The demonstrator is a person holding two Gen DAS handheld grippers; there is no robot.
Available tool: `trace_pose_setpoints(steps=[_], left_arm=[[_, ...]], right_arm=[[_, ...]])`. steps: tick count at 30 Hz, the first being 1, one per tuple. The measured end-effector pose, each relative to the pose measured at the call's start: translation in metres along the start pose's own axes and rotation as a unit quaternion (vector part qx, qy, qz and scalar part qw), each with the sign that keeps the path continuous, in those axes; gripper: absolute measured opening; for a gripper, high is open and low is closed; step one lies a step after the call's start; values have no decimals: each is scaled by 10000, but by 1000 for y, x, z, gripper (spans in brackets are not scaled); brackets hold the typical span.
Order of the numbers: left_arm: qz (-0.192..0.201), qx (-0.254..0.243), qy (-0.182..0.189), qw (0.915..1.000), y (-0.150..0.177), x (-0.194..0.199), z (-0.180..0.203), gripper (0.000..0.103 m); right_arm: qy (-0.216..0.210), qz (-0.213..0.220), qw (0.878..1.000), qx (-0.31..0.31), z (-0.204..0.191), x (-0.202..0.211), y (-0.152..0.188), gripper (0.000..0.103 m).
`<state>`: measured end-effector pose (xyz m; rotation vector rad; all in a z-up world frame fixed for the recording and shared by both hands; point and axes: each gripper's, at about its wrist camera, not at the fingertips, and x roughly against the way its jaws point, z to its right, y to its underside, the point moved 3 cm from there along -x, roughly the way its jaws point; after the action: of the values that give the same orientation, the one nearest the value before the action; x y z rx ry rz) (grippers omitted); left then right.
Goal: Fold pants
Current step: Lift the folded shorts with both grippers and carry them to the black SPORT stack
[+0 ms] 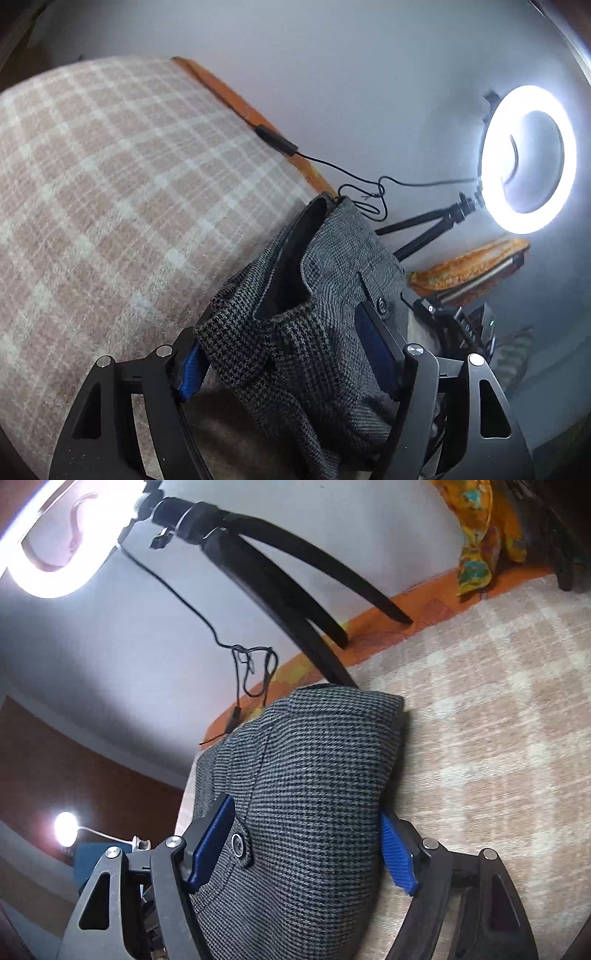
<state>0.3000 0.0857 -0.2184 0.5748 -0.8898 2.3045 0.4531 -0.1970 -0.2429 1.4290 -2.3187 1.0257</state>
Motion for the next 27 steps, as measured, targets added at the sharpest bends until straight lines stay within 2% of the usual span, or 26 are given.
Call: trace_pose_setpoints(steps=[2,4,7,8,10,12,15,20,27], left_arm=[[-81,-159,-86,9998,5,-6,-1,71],[-173,-77,-41,9998,8,-12,-6,70],[-90,-129,-43,9999,6,-15,-5,65],[-104,-134,-33,9999,4,-17,-5,60],[-164,-136,-17,9998,2,-19,-4,53],[-162,-215,16,9996,1,-17,-2,46],[-147,-445,37,9989,3,-11,6,41],[-131,-669,91,9976,4,-2,15,36],[-123,-916,210,9955,12,11,33,35]], right_arm=[[13,-21,10000,96,-1,0,3,76],[11,-17,9999,132,0,1,6,73],[102,-25,9998,149,0,2,7,69],[120,-31,9998,121,1,2,7,67],[147,-47,9999,34,0,-2,5,57],[217,-25,9998,-18,-1,-4,2,39],[329,9,9993,163,-9,-2,2,27],[612,106,9954,731,-36,5,0,18],[1009,190,9813,1628,-80,19,-2,16]])
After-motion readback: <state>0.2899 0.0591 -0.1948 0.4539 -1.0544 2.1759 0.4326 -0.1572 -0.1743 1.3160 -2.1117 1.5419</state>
